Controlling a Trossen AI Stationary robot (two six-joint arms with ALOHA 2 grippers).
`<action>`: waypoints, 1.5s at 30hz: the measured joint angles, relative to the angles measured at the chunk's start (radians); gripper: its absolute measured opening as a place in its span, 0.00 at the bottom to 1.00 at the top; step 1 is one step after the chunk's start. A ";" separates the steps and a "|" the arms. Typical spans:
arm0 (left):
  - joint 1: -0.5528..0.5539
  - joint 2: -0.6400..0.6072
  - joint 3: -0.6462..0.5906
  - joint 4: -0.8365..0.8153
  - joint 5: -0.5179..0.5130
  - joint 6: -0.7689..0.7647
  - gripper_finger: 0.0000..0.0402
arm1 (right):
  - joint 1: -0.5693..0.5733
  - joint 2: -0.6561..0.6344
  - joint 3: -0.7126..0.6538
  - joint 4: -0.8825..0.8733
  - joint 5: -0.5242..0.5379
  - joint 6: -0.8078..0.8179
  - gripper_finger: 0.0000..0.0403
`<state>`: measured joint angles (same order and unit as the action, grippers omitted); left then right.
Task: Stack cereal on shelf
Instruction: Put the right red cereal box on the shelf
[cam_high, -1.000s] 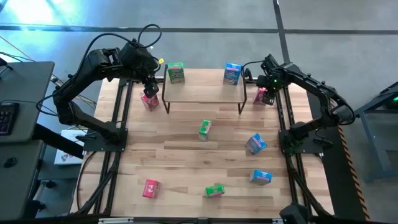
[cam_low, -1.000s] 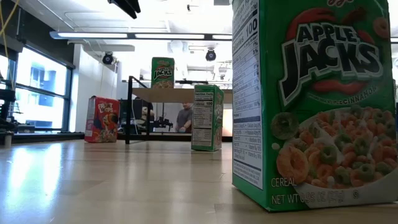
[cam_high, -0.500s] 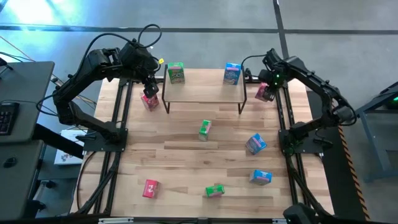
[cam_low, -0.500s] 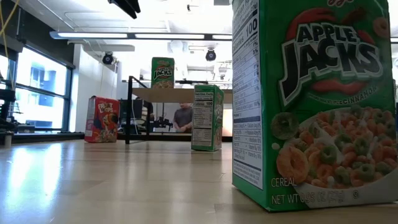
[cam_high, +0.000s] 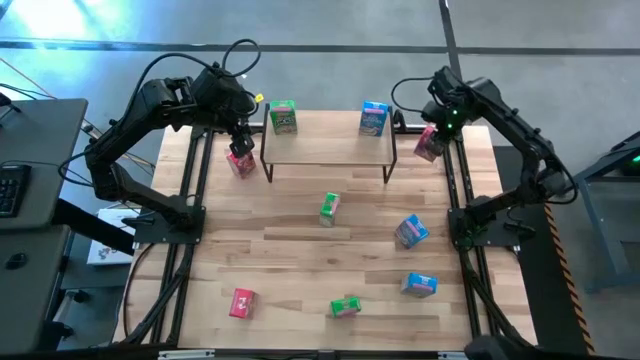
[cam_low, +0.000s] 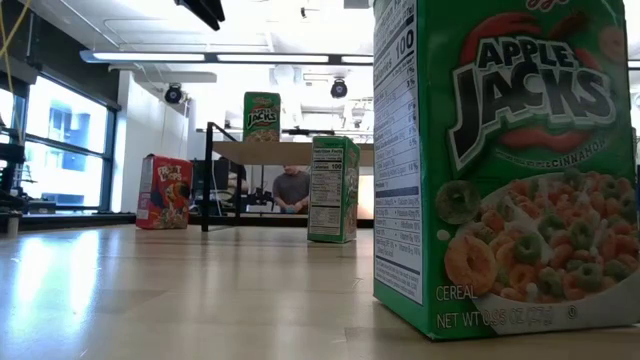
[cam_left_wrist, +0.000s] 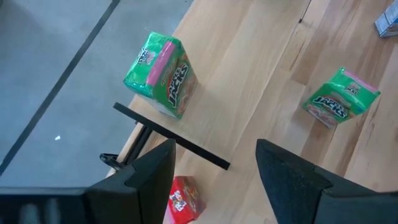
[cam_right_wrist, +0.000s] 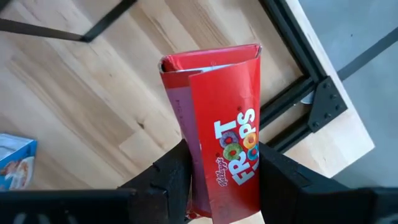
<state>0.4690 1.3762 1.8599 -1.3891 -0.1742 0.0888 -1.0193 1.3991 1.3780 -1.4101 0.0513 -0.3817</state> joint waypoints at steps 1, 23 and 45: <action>0.000 0.001 0.000 0.000 -0.009 0.001 0.55 | 0.007 0.000 0.015 -0.013 0.000 0.000 0.35; 0.002 0.064 0.000 0.003 -0.160 0.017 0.62 | 0.183 -0.006 0.286 -0.161 0.051 0.242 0.35; 0.002 0.064 0.000 0.003 -0.158 0.020 0.62 | 0.341 -0.006 0.543 -0.105 -0.029 0.291 0.35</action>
<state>0.4709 1.4406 1.8603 -1.3862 -0.3318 0.1089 -0.6782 1.3933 1.9208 -1.5147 0.0223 -0.0910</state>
